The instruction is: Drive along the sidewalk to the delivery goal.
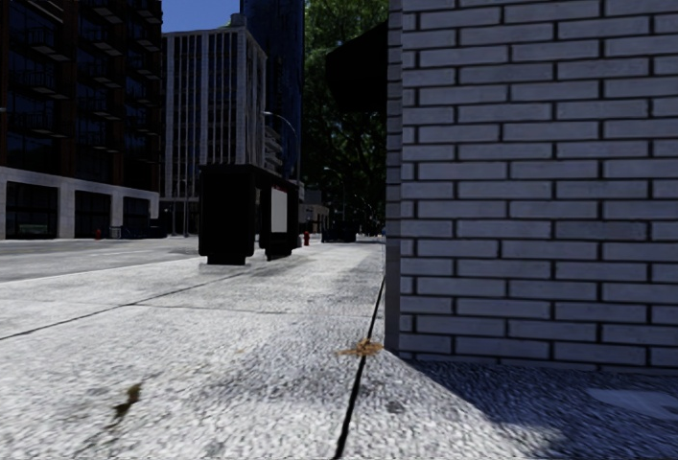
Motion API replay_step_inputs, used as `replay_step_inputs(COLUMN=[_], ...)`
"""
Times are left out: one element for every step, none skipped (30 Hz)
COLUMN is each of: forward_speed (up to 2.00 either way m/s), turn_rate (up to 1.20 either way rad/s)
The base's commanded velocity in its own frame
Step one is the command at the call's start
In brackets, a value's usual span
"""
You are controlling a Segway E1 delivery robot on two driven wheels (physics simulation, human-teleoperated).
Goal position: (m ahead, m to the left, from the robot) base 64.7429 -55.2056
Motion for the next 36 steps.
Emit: replay_step_inputs(forward_speed=[2.00,2.00,2.00,2.00,2.00,2.00,2.00,2.00,2.00,2.00,2.00,2.00,2.00,2.00,2.00,2.00,2.00,2.00,2.00,2.00,2.00,2.00,2.00,2.00,2.00,2.00,2.00,2.00,2.00,2.00,2.00,2.00,2.00,2.00,2.00,2.00], turn_rate=[0.39,0.40,0.40,0.41,0.42,0.47,0.47,0.51,0.51,0.52,0.52,0.52,0.52,0.52,0.52,0.52,0.52,0.52,0.52,0.52,0.52,0.52,0.52,0.52,0.52,0.50,0.50,0.46,0.36,0.00,0.00,0.00,0.00,0.00,0.00,0.00])
